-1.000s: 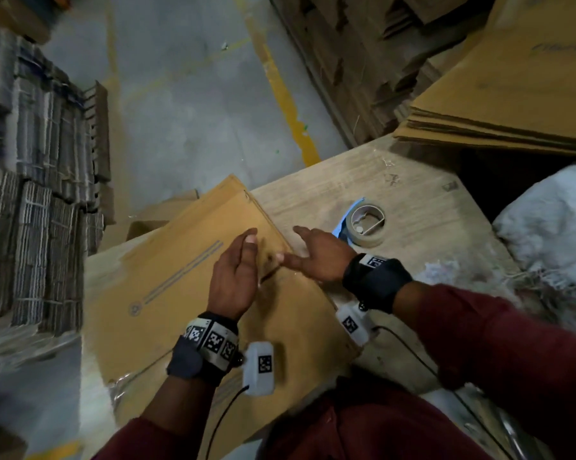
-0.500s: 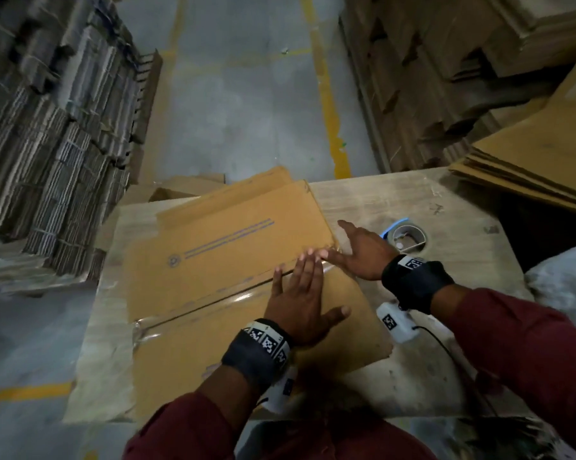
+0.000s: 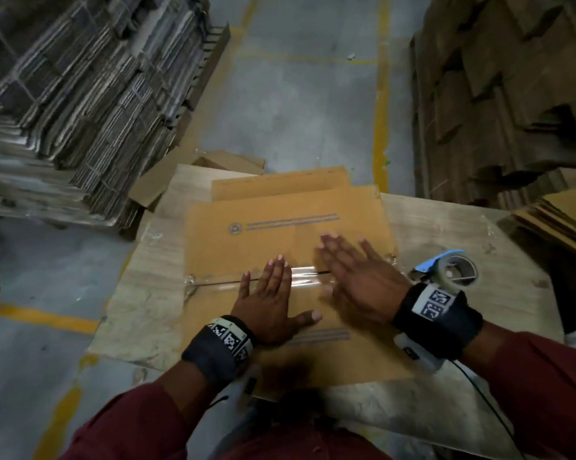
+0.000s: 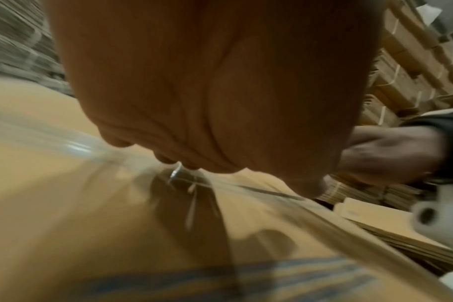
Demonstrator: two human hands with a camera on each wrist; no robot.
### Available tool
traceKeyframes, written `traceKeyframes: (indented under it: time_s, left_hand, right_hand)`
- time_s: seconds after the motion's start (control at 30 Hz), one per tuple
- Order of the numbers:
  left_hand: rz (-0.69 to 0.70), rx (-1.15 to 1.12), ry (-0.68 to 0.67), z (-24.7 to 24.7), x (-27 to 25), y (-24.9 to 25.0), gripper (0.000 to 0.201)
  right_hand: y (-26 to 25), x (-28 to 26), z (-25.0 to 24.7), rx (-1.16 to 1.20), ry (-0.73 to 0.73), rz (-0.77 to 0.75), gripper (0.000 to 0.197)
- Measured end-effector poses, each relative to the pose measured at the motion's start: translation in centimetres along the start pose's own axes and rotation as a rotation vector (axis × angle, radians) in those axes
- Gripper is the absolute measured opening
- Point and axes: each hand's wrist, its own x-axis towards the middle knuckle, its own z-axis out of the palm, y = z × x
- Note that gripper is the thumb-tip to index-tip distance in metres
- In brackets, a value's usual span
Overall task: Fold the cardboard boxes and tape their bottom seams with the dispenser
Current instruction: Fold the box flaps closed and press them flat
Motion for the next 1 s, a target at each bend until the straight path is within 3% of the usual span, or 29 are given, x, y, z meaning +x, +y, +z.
traceKeyframes:
  time_s: [0.07,0.17,0.27,0.47,0.6,0.7,0.87,0.93,1.0]
  left_hand:
    - [-0.013,0.021,-0.025,0.3,-0.9,-2.4,0.137]
    - [0.029,0.086,-0.038,1.0,-1.8,-4.8,0.122]
    - [0.050,0.099,-0.010,1.4,-2.3,-6.4,0.119]
    - [-0.005,0.008,0.030,0.3,-4.2,-10.6,0.147]
    - [-0.039,-0.141,-0.020,-0.8,-6.2,-14.5,0.144]
    - [-0.035,-0.302,-0.040,-1.1,-8.0,-16.5,0.143]
    - [-0.059,-0.578,-0.029,-1.0,-9.4,-17.8,0.120]
    - [-0.044,-0.815,-0.034,-1.0,-9.5,-18.2,0.109]
    - [-0.039,-1.202,-0.077,-1.1,-9.8,-18.6,0.077]
  right_hand:
    - [-2.8,1.7,1.6,-0.018,-0.091,-0.093,0.081]
    - [-4.7,3.3,3.1,0.014,-0.302,-0.088,0.104]
    - [-5.1,3.6,2.9,-0.013,-0.422,-0.070,0.120]
    - [-7.7,5.5,1.8,-0.021,-0.362,-0.133,0.117]
    - [-10.1,7.7,1.6,0.012,-0.461,-0.113,0.123]
    - [-12.3,8.6,-0.2,0.054,-0.430,-0.103,0.126]
    - [-16.6,13.2,-0.9,0.037,-0.469,-0.242,0.118]
    - [-17.4,14.7,0.1,0.022,-0.535,-0.241,0.118]
    - [-18.1,15.1,0.7,-0.005,-0.588,-0.215,0.118]
